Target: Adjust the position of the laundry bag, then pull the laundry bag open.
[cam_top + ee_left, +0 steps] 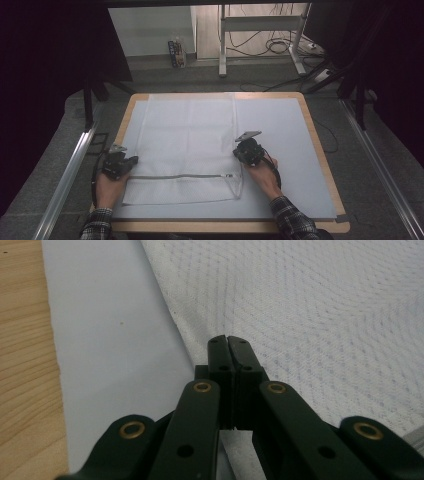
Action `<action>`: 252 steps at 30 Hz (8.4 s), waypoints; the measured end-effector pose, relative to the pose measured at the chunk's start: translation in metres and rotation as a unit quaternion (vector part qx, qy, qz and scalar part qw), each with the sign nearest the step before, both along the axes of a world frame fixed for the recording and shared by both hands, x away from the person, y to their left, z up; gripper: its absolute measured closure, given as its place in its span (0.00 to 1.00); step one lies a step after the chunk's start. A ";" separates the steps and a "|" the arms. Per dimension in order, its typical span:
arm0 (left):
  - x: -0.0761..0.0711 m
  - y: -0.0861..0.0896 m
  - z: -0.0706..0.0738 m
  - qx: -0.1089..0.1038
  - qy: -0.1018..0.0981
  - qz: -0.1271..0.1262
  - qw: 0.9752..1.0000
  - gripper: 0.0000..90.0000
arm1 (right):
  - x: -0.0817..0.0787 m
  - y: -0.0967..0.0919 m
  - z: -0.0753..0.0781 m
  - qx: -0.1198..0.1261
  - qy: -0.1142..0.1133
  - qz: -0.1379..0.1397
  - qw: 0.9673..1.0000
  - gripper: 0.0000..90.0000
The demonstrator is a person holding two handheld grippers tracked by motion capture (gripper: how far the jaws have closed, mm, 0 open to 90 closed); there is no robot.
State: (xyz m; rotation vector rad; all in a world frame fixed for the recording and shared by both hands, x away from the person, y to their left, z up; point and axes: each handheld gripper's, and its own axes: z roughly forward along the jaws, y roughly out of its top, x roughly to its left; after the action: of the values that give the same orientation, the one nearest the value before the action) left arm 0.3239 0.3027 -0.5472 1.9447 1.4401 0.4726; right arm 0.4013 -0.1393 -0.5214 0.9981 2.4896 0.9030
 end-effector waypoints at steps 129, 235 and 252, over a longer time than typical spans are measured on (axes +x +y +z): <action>-0.056 -0.079 0.015 0.088 -0.052 -0.148 0.984 0.00 | -0.120 -0.131 0.020 0.043 0.024 -0.022 0.999 0.00; -0.023 -0.323 0.042 -0.066 0.017 -0.486 0.871 0.66 | -0.166 -0.108 0.041 -0.022 -0.078 0.039 0.996 0.94; -0.018 -0.340 0.040 -0.061 0.051 -0.454 0.888 0.81 | -0.168 -0.105 0.042 -0.028 -0.090 0.047 0.994 0.94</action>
State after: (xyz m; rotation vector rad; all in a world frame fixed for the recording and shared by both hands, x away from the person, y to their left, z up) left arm 0.3060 -0.0375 -0.5072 2.2813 0.4551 -0.1562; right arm 0.2335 -0.2447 -0.4797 0.7526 2.4110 0.9029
